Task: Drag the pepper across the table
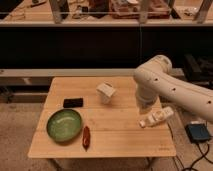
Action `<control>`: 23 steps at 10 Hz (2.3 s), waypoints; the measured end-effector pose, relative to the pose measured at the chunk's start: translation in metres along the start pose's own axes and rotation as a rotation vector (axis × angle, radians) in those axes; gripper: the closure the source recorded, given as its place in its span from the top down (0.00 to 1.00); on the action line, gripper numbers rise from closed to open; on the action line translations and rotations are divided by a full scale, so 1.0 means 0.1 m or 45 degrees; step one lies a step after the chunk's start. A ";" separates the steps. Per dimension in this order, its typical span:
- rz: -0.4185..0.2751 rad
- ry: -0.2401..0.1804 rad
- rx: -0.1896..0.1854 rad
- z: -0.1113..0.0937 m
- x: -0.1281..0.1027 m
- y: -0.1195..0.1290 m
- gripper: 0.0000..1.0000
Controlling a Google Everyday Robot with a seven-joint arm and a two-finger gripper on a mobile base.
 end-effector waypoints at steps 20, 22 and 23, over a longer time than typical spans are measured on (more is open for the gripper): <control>-0.033 -0.118 -0.078 0.19 -1.04 0.19 0.41; -0.032 -0.092 -0.082 0.11 -1.07 0.12 0.41; -0.075 -0.086 -0.093 0.08 -1.18 0.10 0.41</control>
